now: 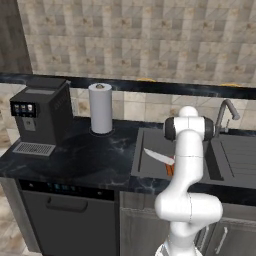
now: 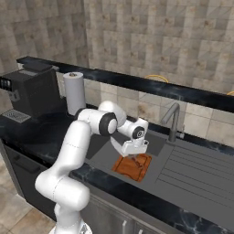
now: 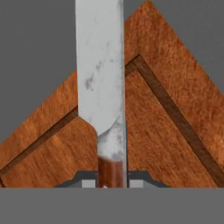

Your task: Move the cutting board and knife to the sink. Then move spray from the cabinet to the counter.

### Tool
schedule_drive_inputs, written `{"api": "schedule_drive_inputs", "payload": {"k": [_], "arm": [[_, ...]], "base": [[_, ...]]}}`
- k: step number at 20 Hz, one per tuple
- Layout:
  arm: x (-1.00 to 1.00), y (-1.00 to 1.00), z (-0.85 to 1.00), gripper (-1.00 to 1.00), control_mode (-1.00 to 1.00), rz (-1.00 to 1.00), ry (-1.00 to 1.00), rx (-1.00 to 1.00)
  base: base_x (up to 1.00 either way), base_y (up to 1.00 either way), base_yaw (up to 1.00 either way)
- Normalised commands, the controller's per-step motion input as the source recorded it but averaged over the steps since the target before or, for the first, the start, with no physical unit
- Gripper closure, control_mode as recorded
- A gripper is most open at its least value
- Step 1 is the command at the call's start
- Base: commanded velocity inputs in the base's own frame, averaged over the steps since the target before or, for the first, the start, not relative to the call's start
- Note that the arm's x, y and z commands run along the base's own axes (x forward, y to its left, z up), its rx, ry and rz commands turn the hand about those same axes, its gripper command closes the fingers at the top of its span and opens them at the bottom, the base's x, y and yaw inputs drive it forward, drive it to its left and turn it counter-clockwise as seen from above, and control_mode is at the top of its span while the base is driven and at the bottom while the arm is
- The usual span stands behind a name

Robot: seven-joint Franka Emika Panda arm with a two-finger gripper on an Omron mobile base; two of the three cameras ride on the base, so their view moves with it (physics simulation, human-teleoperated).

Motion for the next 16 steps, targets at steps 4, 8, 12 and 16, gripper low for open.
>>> {"api": "schedule_drive_inputs", "payload": {"k": [4, 8, 12, 16], "arm": [[0.12, -0.03, -0.39, 1.0, -1.0, 0.0, -0.01, 0.0], [0.22, -0.08, -0.31, 1.0, -1.0, 0.0, 0.0, 0.0], [0.16, -0.08, -0.2, -1.0, -1.0, 0.0, 0.0, 0.0], [0.0, -0.08, 0.04, -1.0, -1.0, 0.0, 0.0, 0.03]], "base": [[0.0, 0.0, 0.0], [0.0, 0.0, 0.0], [0.0, 0.0, 0.0], [0.0, 0.0, 0.0]]}}
